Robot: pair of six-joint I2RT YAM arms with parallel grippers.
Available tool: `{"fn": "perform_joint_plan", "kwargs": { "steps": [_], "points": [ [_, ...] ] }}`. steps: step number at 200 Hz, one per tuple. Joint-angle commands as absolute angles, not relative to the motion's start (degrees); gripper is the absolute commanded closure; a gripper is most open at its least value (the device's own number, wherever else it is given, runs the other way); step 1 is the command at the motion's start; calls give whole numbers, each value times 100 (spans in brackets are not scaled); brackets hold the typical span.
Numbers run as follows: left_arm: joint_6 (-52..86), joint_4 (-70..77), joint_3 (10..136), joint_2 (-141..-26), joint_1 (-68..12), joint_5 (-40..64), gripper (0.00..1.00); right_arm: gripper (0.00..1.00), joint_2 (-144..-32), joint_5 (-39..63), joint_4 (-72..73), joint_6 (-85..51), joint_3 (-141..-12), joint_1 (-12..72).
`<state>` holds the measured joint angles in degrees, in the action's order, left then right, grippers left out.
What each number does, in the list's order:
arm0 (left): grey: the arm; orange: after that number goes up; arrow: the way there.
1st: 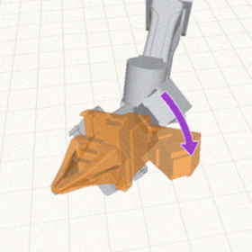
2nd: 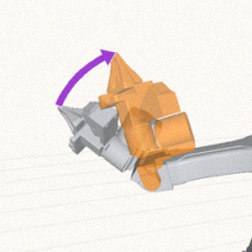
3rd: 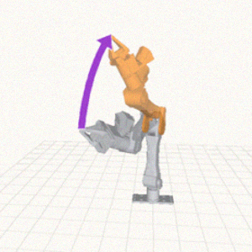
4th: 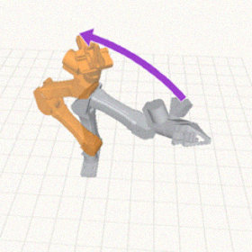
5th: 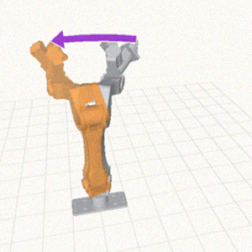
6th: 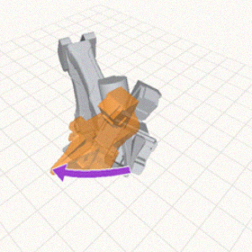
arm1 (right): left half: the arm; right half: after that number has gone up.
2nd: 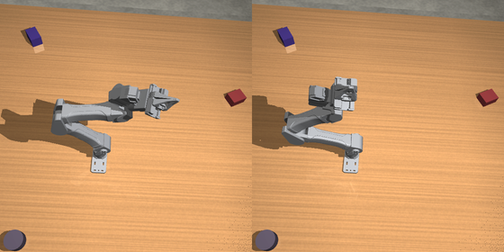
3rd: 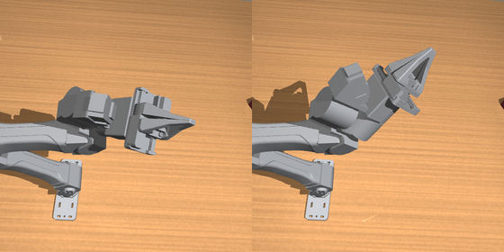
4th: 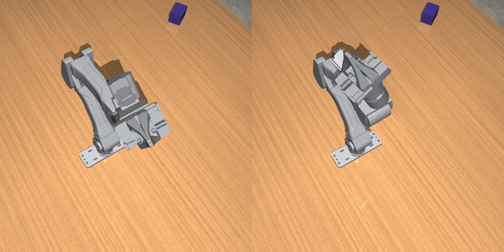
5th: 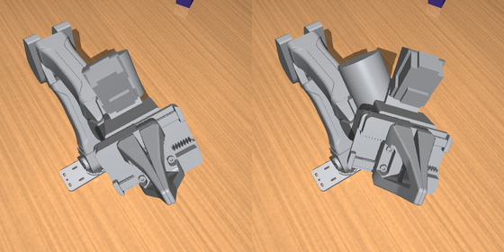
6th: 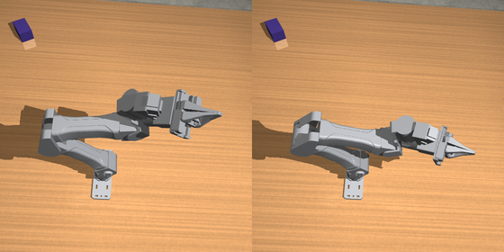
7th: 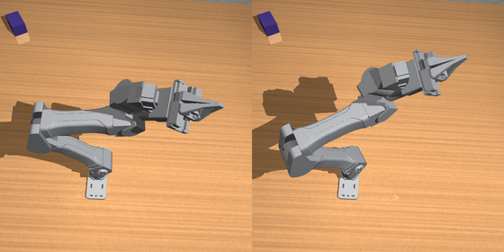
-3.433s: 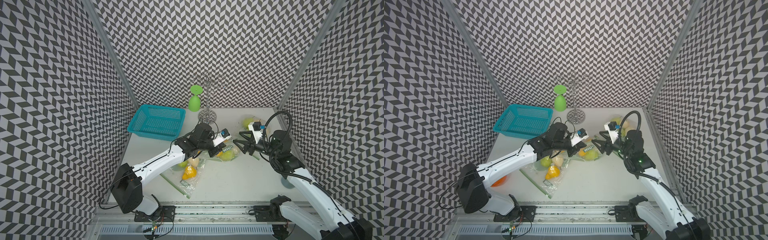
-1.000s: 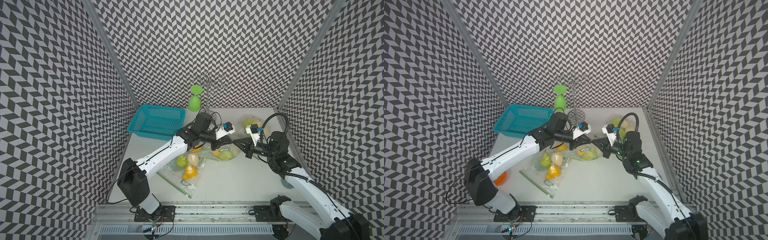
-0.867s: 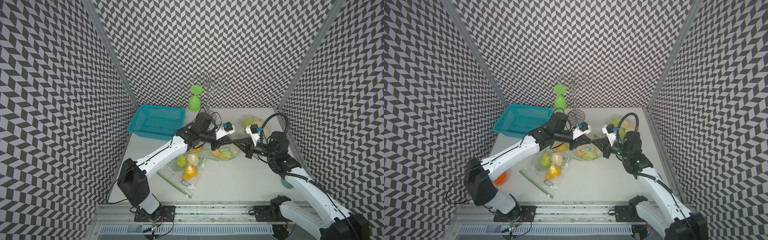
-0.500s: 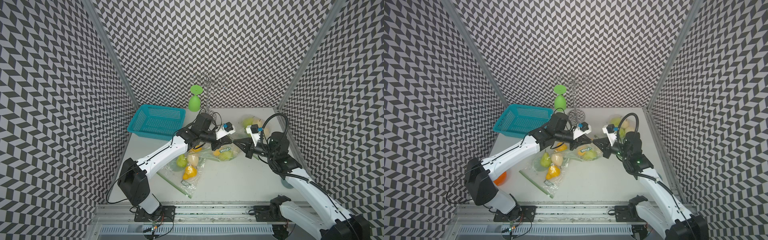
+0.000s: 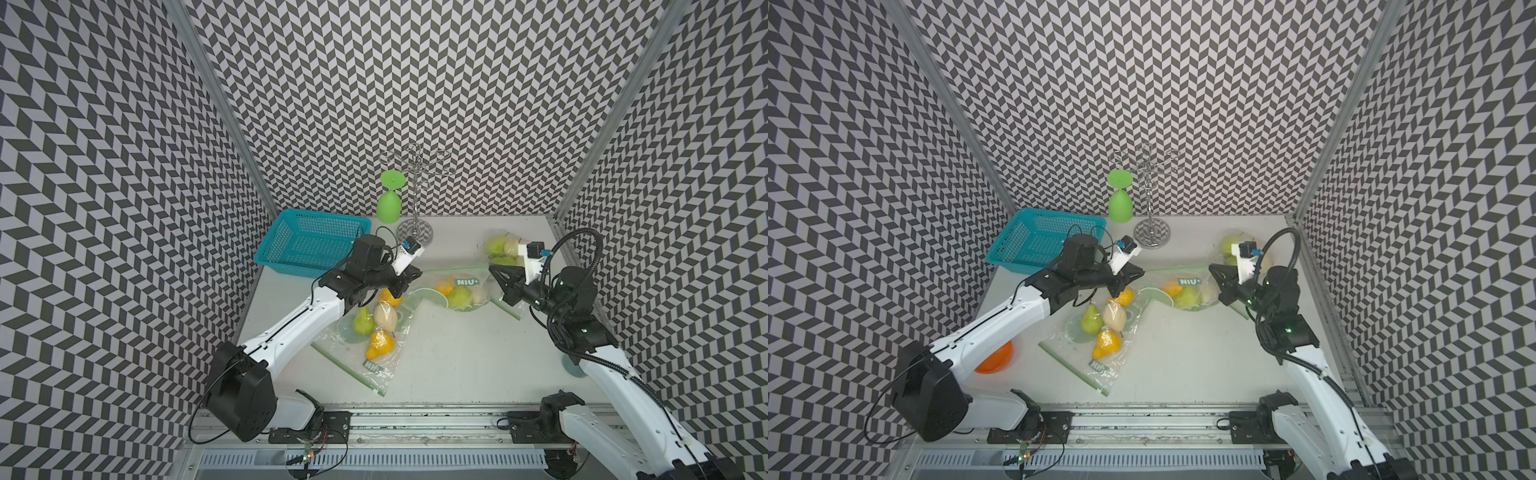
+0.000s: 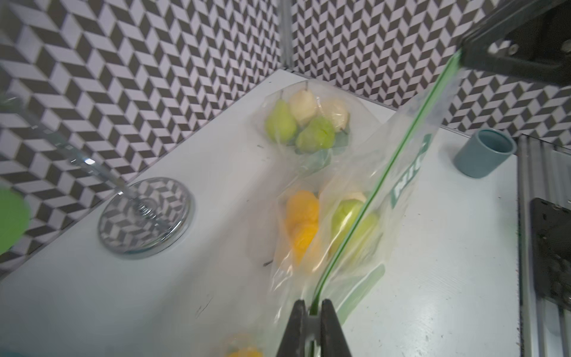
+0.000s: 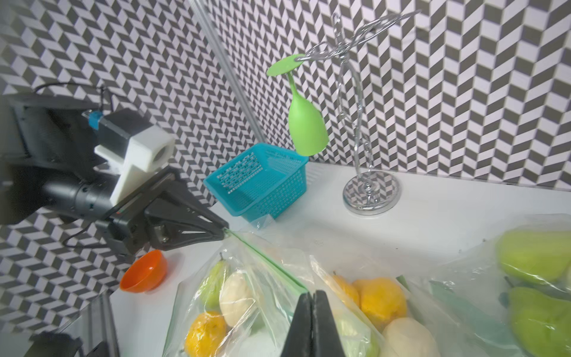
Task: Open the zip-top bag and take out the pear
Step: Unzip the zipper on the zipper food storage bag.
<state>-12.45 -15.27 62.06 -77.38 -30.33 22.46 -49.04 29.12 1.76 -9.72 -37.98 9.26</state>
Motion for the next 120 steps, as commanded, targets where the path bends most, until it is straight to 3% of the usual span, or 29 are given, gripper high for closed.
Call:
{"fn": "perform_joint_plan", "kwargs": {
  "steps": [1,55,92,103,120],
  "points": [
    [-849,-1545,5920,-7365,-2743,1235,100,100,-4570,1985,607,-1216,-3624,807],
    [-771,-1238,5757,-7106,-2803,1489,100,100,-4400,3006,297,-1128,-3545,804],
    [-891,-1088,5761,-7282,-3661,1568,100,99,-4134,3671,294,-1451,-3448,863],
    [-903,-1139,5757,-7355,-3902,1542,100,96,-4170,3837,49,-1515,-3653,861],
    [-839,-1084,5629,-7329,-4189,1488,100,84,-4304,4157,-537,-1507,-4088,936]
  ]
}}
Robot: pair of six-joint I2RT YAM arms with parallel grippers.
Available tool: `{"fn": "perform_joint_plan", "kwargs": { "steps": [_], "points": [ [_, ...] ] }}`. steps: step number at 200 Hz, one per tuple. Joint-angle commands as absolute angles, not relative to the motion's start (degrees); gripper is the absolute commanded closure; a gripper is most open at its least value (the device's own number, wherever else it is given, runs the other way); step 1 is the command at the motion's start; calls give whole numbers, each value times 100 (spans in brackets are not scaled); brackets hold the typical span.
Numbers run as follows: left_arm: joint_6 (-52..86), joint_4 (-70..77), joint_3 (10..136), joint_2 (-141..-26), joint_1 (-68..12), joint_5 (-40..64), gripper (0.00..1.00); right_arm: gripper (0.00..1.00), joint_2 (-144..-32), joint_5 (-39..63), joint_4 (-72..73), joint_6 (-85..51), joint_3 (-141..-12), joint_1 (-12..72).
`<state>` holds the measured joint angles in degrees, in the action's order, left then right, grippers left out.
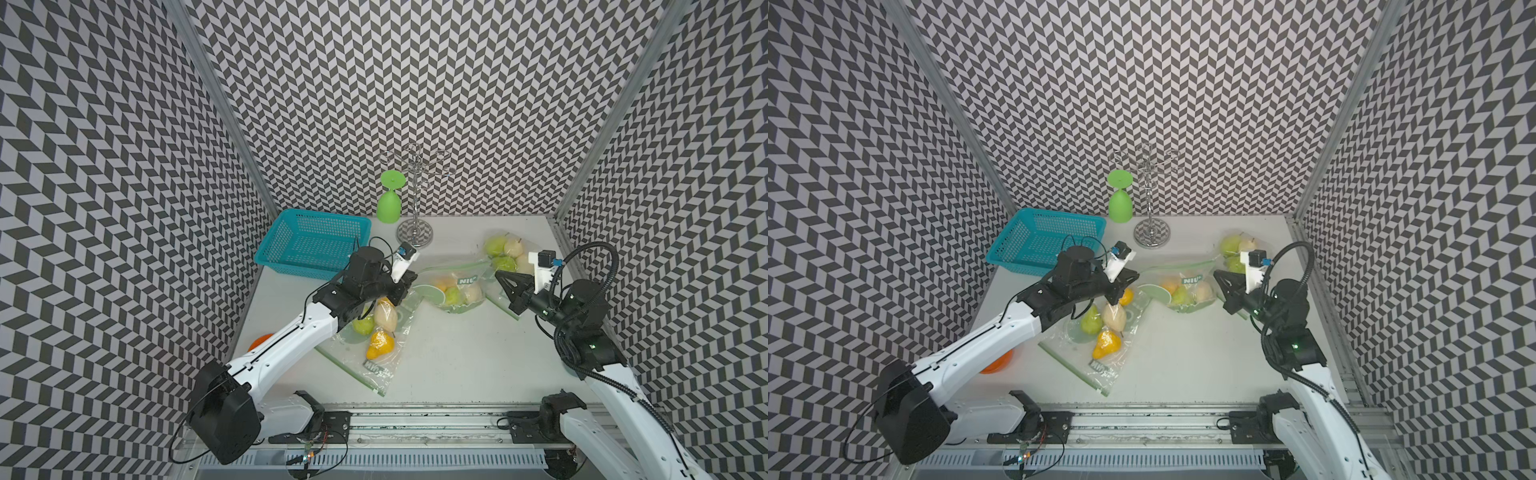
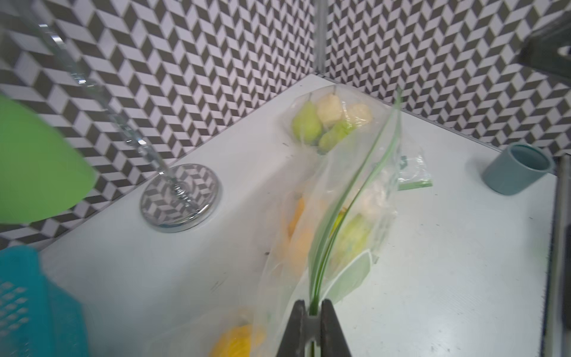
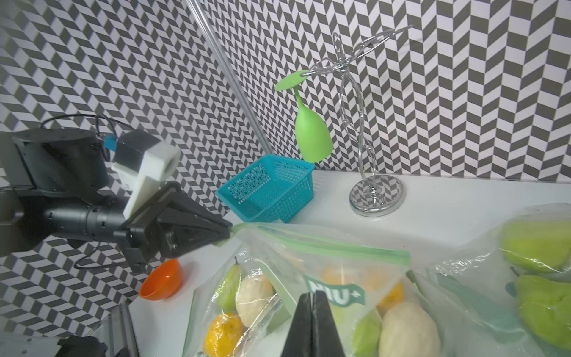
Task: Open the zip-top bag and take out the pear
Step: Open the zipper of the food storage bag at the center of the board.
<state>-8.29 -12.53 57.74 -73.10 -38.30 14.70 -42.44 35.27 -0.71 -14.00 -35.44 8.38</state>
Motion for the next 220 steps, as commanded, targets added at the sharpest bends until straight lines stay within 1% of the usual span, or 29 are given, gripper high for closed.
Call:
{"fn": "perform_joint_plan", "kwargs": {
  "steps": [1,21,35,54,80,95,124,147,155,193,220],
  "points": [
    [-837,-1074,5614,-7325,-4208,1487,100,83,-4314,4161,-585,-1500,-4118,943],
    [-773,-936,5410,-7252,-4512,1403,100,68,-4508,3974,-1385,-1483,-4579,1224],
    [-738,-992,5363,-7243,-4710,1309,100,63,-4710,3780,-1837,-1589,-4779,1528],
    [-622,-969,5267,-7170,-4851,1418,100,62,-4827,3168,-2212,-1892,-4830,1984],
    [-544,-963,5088,-7042,-4960,1516,100,59,-4710,2856,-2355,-2296,-4621,2405],
    [-545,-993,5013,-7015,-4992,1533,100,58,-4663,2579,-2406,-2305,-4533,2549],
    [-511,-989,4988,-7008,-5003,1608,100,58,-4667,2442,-2360,-2611,-4500,2630],
    [-467,-928,5027,-6971,-5003,1759,100,60,-4632,2024,-2633,-2896,-4457,2637],
    [-456,-921,5044,-6968,-5002,1852,100,60,-4607,1925,-2634,-3055,-4371,2634],
    [-449,-927,5098,-7057,-5001,2288,100,57,-4604,1933,-1885,-3801,-3897,2621],
    [-413,-920,5102,-7066,-4993,2455,100,54,-4762,1941,-1528,-4005,-3835,2628]
  ]
}}
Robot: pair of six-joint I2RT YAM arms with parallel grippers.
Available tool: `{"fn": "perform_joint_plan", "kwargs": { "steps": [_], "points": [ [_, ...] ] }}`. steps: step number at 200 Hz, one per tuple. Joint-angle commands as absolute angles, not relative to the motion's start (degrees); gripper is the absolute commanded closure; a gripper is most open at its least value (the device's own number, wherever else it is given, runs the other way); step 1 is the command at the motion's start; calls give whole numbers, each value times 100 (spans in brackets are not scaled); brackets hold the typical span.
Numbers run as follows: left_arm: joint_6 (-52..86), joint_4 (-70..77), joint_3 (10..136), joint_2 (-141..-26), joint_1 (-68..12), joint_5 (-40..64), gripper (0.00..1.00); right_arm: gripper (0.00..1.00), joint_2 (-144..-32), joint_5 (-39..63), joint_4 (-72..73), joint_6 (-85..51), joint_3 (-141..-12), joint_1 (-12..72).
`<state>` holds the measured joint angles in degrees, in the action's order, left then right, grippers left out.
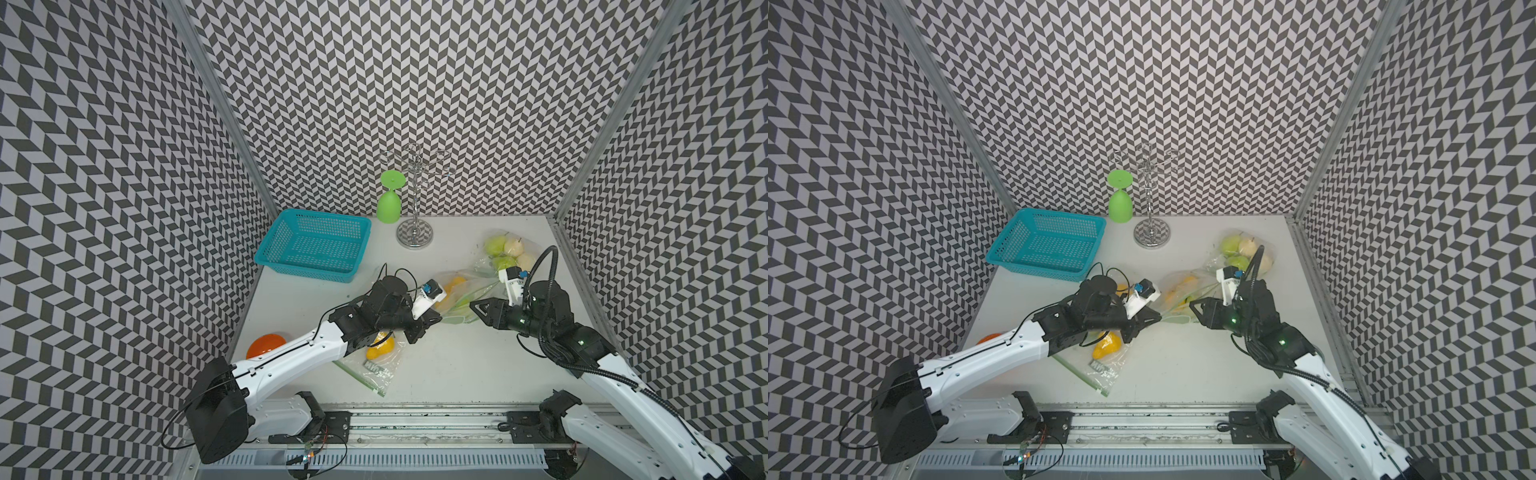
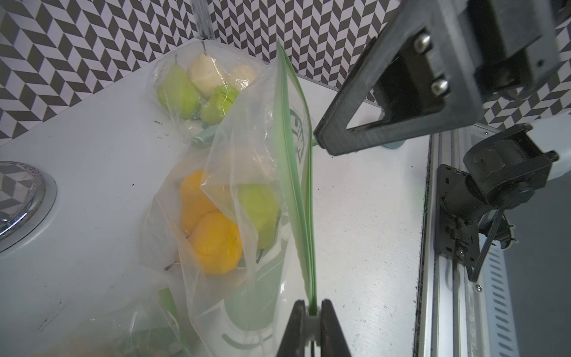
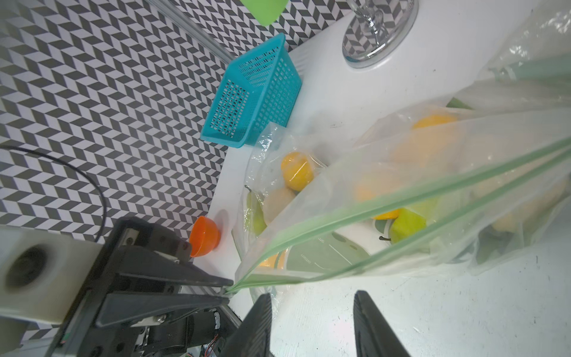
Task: Open the zip-top bag and take out the pear
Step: Open the zipper of the food storage bag at the center of the board.
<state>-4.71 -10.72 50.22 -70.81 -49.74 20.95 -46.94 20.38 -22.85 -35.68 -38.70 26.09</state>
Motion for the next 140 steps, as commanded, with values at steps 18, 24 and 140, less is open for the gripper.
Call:
{"fn": "perform_joint_plan", "kwargs": {
  "steps": [18,24,140],
  "points": [
    [-405,-909,5106,-7095,-4993,2558,99,53,-4930,1843,-1431,-4055,-3841,2619],
    [-404,-910,5114,-7100,-4992,2593,100,52,-4967,1846,-1386,-4092,-3847,2619],
    [-410,-900,5181,-7242,-4896,2733,99,45,-5023,1907,-1181,-4293,-3559,2556]
  ]
}}
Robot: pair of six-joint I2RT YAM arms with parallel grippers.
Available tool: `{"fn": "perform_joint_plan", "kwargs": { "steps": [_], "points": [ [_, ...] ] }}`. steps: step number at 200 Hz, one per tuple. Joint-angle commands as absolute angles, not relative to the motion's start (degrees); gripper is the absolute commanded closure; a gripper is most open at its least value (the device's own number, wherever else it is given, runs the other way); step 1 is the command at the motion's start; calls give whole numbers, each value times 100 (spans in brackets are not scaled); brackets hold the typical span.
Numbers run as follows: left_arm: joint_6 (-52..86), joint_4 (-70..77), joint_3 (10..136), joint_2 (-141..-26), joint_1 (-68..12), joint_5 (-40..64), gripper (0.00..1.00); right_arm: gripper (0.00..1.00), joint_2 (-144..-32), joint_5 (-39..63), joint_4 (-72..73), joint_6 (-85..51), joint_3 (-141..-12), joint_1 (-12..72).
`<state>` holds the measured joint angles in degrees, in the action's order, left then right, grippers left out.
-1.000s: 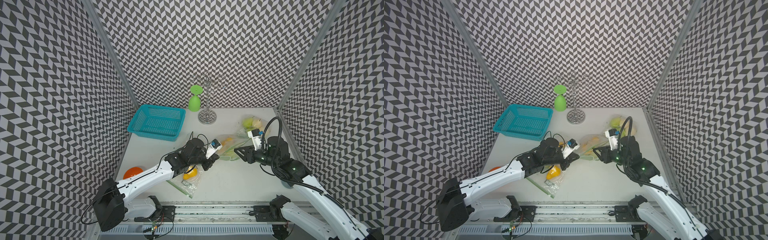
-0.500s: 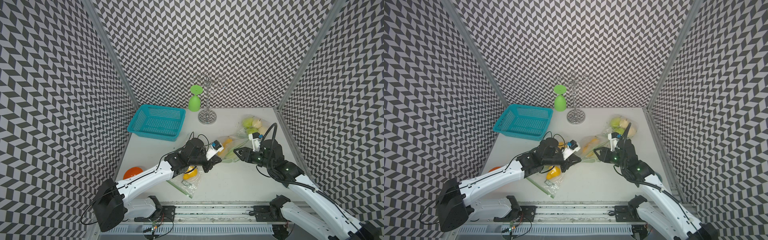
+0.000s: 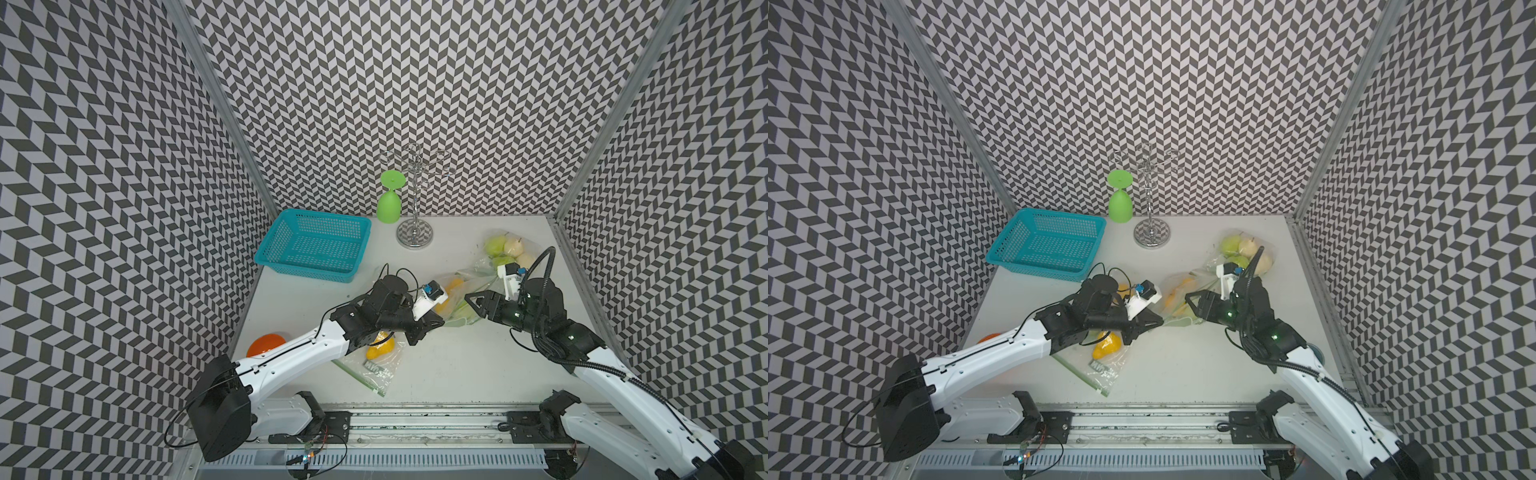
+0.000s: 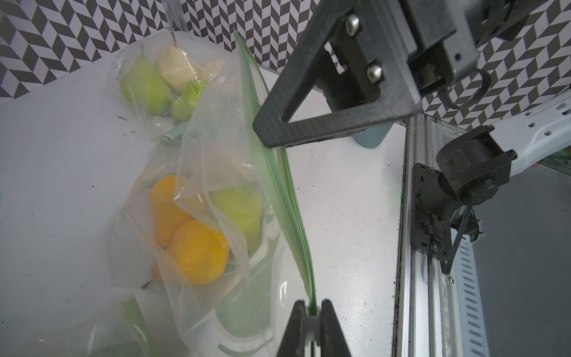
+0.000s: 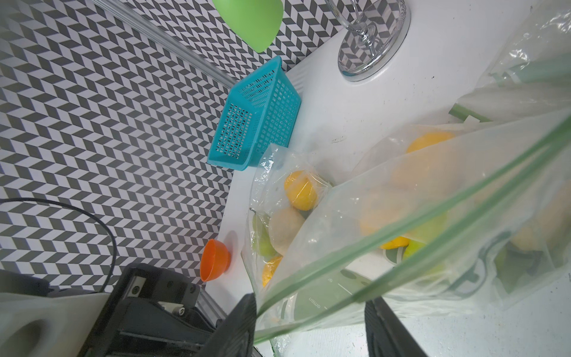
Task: Open the zip-top bag and take out the pear
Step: Open the zipper of the food storage bag at the center of the board.
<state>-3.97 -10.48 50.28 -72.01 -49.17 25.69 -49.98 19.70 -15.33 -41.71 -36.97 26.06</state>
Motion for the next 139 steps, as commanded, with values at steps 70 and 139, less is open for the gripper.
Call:
{"fn": "perform_joint_plan", "kwargs": {
  "steps": [70,139],
  "points": [
    [-385,-910,5089,-7133,-4716,2843,99,44,-4965,1833,-1342,-4272,-3658,2316],
    [-373,-896,5084,-7167,-4596,3004,99,42,-4388,2166,-1456,-4407,-3306,2294]
  ]
}}
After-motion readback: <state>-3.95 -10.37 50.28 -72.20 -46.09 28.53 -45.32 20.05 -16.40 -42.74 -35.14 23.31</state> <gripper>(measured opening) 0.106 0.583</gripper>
